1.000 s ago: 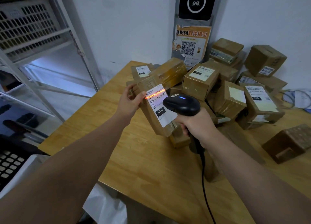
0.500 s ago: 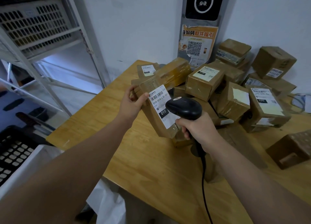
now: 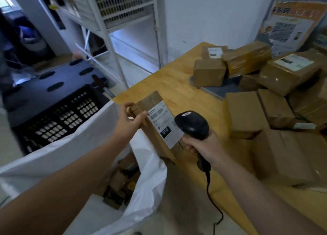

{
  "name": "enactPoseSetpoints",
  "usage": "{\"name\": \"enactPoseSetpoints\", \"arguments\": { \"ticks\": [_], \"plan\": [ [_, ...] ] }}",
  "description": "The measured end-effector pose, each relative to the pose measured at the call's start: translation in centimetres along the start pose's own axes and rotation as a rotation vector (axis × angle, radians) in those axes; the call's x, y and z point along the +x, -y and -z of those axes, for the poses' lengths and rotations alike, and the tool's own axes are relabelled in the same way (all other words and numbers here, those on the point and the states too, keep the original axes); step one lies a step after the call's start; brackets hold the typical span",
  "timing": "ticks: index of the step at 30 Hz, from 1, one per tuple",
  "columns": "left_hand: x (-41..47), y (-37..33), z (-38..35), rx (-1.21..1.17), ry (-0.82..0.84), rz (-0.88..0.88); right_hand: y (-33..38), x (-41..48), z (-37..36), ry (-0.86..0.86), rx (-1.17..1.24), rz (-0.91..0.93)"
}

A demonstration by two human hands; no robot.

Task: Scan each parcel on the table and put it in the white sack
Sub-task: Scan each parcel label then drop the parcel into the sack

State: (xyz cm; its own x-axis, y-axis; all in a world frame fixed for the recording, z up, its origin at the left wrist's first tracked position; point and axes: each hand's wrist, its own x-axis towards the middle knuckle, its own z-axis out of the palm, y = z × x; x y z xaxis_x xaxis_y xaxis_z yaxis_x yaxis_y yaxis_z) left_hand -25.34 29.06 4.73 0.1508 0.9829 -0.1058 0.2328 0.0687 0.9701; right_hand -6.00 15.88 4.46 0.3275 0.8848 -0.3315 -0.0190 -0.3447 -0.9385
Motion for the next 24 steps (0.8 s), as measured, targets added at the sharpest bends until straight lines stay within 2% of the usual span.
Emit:
{"name": "enactPoseSetpoints", "arguments": {
  "ticks": [5, 8, 12, 17, 21, 24],
  "plan": [
    [-1.0, 5.6, 9.2, 0.206, -0.043, -0.03, -3.4, 0.5, -8.3, 0.056, -0.132, 0.027],
    [-0.8, 10.2, 13.6, 0.325, -0.01, 0.005, -6.3, 1.6, -13.8, 0.061, -0.346, 0.082],
    [0.1, 15.8, 17.3, 0.488, 0.073, 0.049, -10.2, 3.3, -19.8, -0.109, -0.615, 0.21],
    [3.0, 21.7, 18.4, 0.645, 0.228, 0.05, -14.0, 6.6, -21.4, -0.179, -0.739, 0.159],
    [5.8, 25.8, 17.1, 0.685, 0.221, 0.048, -16.9, 8.1, -21.7, -0.17, -0.939, 0.187],
    [7.4, 28.3, 15.5, 0.705, 0.219, 0.059, -17.2, 8.6, -22.2, -0.226, -1.099, 0.321]
  ]
}}
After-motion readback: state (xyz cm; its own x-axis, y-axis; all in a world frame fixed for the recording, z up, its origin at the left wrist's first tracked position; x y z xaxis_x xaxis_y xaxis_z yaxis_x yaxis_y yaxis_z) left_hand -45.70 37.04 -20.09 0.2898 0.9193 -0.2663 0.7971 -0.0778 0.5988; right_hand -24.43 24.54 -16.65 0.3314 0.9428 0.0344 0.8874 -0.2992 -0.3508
